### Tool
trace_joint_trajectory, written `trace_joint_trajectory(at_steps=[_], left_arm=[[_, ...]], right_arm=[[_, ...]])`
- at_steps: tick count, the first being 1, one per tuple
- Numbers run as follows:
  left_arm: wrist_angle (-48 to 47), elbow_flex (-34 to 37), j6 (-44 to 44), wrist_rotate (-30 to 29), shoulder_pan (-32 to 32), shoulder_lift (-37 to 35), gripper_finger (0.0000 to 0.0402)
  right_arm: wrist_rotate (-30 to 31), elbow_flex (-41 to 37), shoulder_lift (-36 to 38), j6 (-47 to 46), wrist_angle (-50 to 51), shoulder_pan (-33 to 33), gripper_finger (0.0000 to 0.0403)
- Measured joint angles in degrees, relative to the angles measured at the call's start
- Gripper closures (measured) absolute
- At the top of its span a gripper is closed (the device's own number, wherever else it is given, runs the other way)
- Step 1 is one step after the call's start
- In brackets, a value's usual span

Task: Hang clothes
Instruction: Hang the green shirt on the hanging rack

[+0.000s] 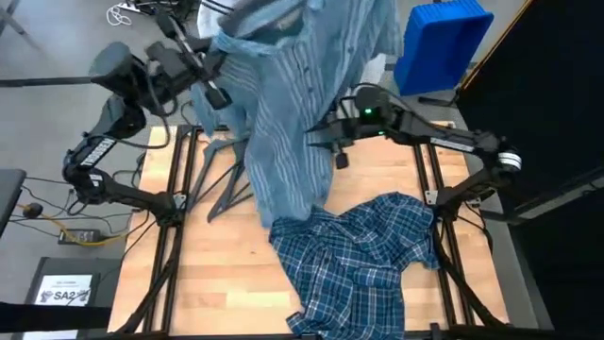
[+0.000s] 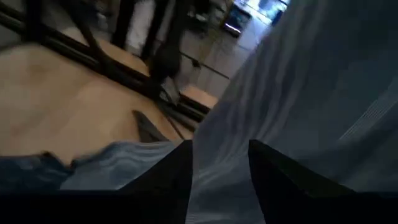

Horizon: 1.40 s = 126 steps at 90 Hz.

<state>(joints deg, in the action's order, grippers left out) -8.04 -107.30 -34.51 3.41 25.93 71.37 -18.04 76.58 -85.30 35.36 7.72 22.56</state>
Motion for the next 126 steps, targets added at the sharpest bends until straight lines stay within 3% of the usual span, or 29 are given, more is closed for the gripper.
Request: trace_joint_trajectory(at_steps=[22, 36, 52, 61, 75, 100, 111, 126], left_arm=[[0.1, -7.0, -1.1, 11.5, -0.1, 3.1, 0.0377], [-0.9, -8.8, -1.0, 16.8, 0.0, 4.1, 0.0377], [-12.2, -9.0, -4.2, 17.9, 1.4, 6.1, 0.0377], [-17.5, -8.8, -4.3, 13.7, 4.3, 8.8, 0.0377], [-18.8, -8.7, -2.2, 9.0, 9.7, 13.0, 0.0377], [-13.6, -8.8, 11.9, 10.3, 20.8, 19.3, 0.0378], [-13.3, -8.8, 13.8, 10.7, 23.8, 20.2, 0.0378], [-12.3, -9.2, 18.1, 16.0, 26.7, 20.3, 0.0378]], right_arm=[[22.3, 0.2, -3.7, 7.2, -12.4, 6.9, 0.0288], [27.0, 2.0, -3.3, 4.3, -19.1, 13.8, 0.0303], [29.0, 6.0, -3.1, -2.8, -17.0, 20.5, 0.0322], [27.2, 7.1, -3.1, -6.0, -11.7, 22.2, 0.0328], [17.8, 7.2, -3.0, -7.2, 0.2, 22.6, 0.0329], [7.2, 7.2, -3.0, -7.8, 16.0, 22.5, 0.033], [2.2, 7.2, -3.0, -8.2, 19.3, 21.7, 0.033], [-4.5, 7.2, -2.9, -8.1, 21.9, 19.6, 0.033]])
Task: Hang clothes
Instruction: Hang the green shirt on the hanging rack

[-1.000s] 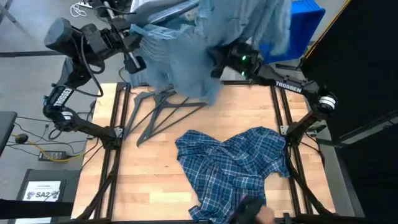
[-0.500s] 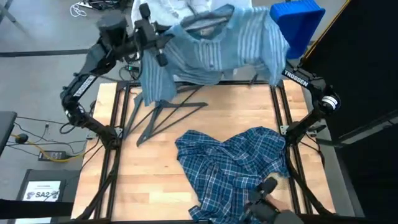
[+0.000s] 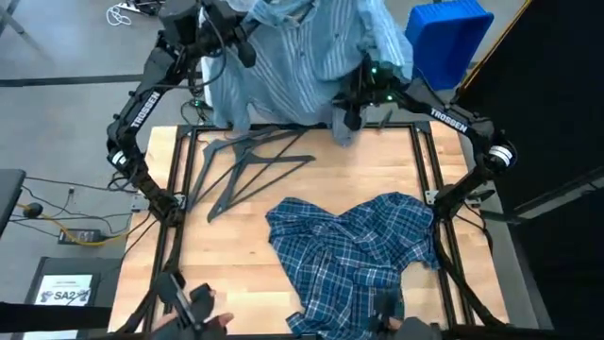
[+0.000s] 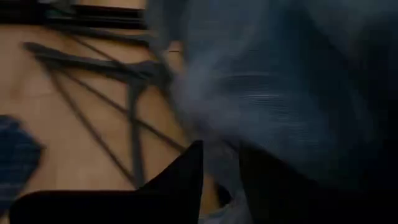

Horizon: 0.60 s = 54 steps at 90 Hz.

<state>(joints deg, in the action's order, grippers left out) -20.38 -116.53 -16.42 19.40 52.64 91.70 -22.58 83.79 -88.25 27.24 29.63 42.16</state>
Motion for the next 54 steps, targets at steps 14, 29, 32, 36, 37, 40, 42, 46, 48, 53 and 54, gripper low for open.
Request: trace_joint_trajectory(at_steps=[14, 29, 32, 36, 37, 40, 42, 46, 48, 53, 54], left_arm=[[0.2, -1.6, 1.8, 1.2, 1.2, 0.0, 0.0378], [-3.0, -2.4, 1.9, 1.1, 1.1, 0.0, 0.0378], [-3.3, -2.4, 1.9, 1.2, 1.1, 0.0, 0.0378], [-3.8, -2.4, 1.9, 1.4, 1.1, 0.0, 0.0378], [-3.9, -2.4, 1.9, 1.5, 1.1, 0.0, 0.0378], [-4.1, -2.4, 1.9, 1.9, 1.1, 0.0, 0.0378], [-4.1, -2.4, 1.9, 2.3, 1.1, 0.0, 0.0378], [-4.3, -2.4, 1.9, 2.7, 1.2, 0.0, 0.0378], [-4.5, -2.4, 1.9, 2.8, 1.2, -0.1, 0.0378], [-5.4, -2.4, 2.1, 3.7, 1.2, -0.1, 0.0378], [-5.8, -2.4, 2.1, 3.9, 1.1, -0.1, 0.0378]], right_arm=[[-8.4, 0.0, 0.0, 0.9, 1.2, -2.8, 0.033], [-11.4, 0.0, 0.0, 1.0, -1.9, -6.0, 0.033], [-11.1, 0.0, 0.1, 1.0, -2.8, -6.3, 0.033], [-10.0, 0.0, 0.5, 1.0, -3.8, -6.8, 0.033], [-9.7, 0.0, 0.6, 1.0, -4.2, -6.9, 0.033], [-8.5, 0.0, 0.9, 1.0, -5.5, -7.1, 0.033], [-7.7, 0.0, 1.2, 1.0, -6.3, -7.2, 0.033], [-5.7, 0.0, 1.8, 1.0, -7.8, -7.2, 0.033], [-4.7, 0.0, 2.2, 1.0, -8.8, -7.2, 0.033], [-2.0, 0.0, 3.5, 0.9, -12.3, -7.2, 0.033], [-1.5, 0.0, 3.7, 1.0, -12.9, -7.2, 0.033]])
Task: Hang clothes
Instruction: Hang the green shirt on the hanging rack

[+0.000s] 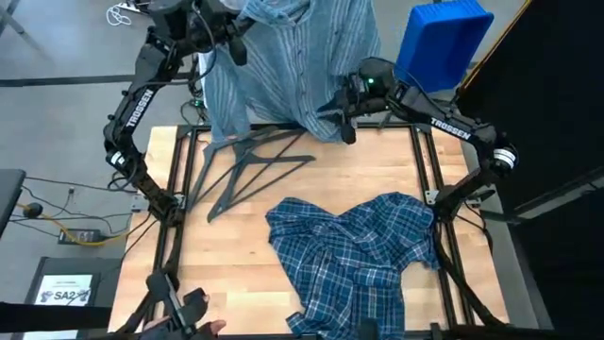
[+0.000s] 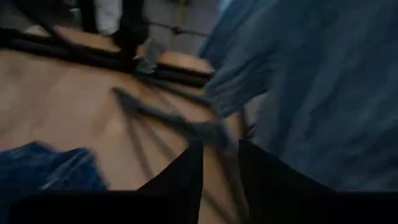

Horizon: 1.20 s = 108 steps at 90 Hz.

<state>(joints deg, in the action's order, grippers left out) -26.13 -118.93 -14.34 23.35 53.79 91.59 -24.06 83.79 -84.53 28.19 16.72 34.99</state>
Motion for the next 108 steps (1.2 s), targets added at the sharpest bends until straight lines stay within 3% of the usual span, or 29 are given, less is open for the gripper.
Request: trace_joint_trajectory(at_steps=[16, 108], left_arm=[[-6.9, 0.0, -0.9, 2.3, -0.4, -0.1, 0.0378], [-15.3, 0.0, -3.6, 3.2, -1.0, 0.0, 0.0378]], right_arm=[[6.4, 0.0, 5.2, -0.1, -9.6, 0.7, 0.033], [5.3, 0.0, 7.8, -0.1, -15.2, 9.8, 0.033]])
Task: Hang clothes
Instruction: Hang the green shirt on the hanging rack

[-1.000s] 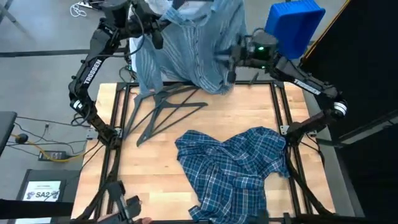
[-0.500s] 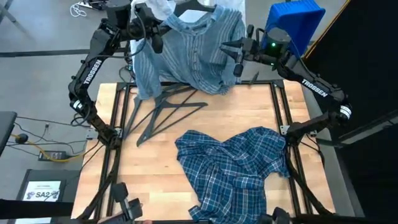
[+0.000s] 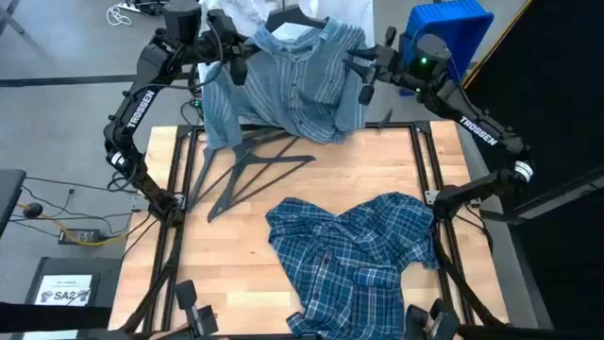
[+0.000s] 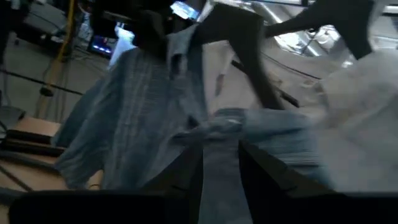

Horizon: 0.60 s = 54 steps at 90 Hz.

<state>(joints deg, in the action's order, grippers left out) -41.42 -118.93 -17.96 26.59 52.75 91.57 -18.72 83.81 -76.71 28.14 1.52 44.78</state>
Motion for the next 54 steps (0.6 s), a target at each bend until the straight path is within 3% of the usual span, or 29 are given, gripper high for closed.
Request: trace_joint_trajectory(at_steps=[27, 54], left_arm=[[-2.1, 0.0, 0.0, 0.1, 0.0, 0.0, 0.0378], [-1.8, 0.0, 0.0, 4.0, 0.0, 0.0, 0.0378]], right_arm=[[-4.6, 0.0, 0.0, -1.8, -1.0, 2.9, 0.0323], [-5.0, 0.0, 0.0, -2.5, -0.2, 3.5, 0.0263]])
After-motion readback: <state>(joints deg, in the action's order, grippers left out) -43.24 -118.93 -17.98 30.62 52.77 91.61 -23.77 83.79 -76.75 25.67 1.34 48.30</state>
